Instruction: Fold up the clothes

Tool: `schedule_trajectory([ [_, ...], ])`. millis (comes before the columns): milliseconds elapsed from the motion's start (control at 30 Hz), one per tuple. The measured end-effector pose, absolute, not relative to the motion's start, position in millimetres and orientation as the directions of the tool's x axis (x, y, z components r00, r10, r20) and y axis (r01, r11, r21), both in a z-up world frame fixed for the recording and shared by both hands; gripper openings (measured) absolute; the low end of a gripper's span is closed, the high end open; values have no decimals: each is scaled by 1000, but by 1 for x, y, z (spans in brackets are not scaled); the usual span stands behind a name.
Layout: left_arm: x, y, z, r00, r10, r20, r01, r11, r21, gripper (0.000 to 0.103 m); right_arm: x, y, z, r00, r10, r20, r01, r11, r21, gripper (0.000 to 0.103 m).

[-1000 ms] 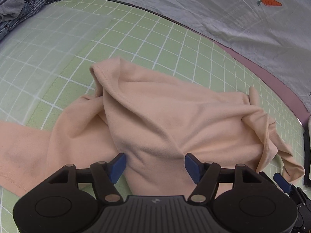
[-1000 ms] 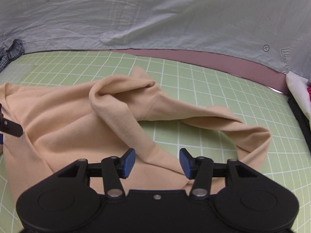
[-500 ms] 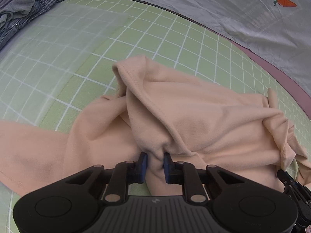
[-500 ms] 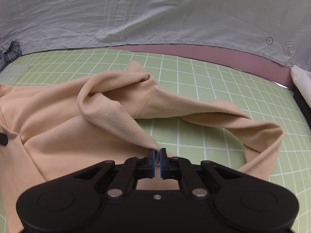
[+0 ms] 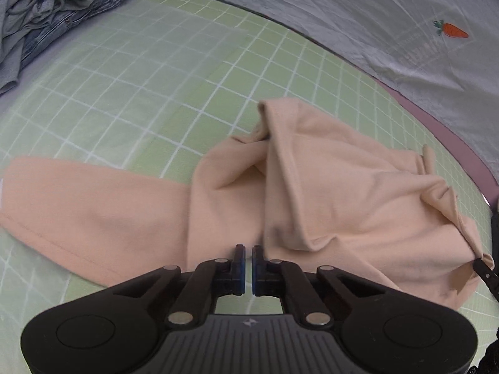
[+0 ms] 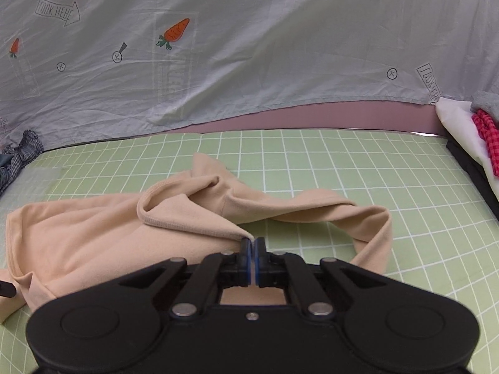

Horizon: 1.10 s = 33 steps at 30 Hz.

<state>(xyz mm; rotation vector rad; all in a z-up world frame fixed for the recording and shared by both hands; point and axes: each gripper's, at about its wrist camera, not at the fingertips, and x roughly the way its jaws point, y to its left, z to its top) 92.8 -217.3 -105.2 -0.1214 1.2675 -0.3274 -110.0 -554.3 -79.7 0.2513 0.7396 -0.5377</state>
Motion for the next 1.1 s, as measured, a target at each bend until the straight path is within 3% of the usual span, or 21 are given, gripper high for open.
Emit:
schedule_trajectory([
  [133,95,-213,-99,283,-318,-905,148,947,-286,4,-103,-554,-93,565,-377,-734,559,829,4,9],
  [200,94,-219,-92,300,-340,-891,156,939,-306,14,-103,-553,-95,557,-379,-739,563,826,1,19],
  [267,92,-227,-89,314,-359,-879,154,933,-326,36,-102,-553,-97,546,-384,-744,566,824,-10,20],
  [467,92,-266,-97,316,-328,-890,189,941,-279,62,-103,-557,-101,520,-391,-759,585,811,-16,30],
  [633,96,-272,-113,318,-175,-932,186,975,-119,62,-103,-559,-112,494,-385,-779,586,810,-29,30],
  [833,93,-235,-113,328,-115,-938,223,974,-41,63,-104,-558,-122,464,-382,-799,582,812,-50,30],
  [1100,100,-198,-115,289,-201,-936,121,978,-172,67,-119,-567,-120,468,-372,-801,622,783,-1,35],
])
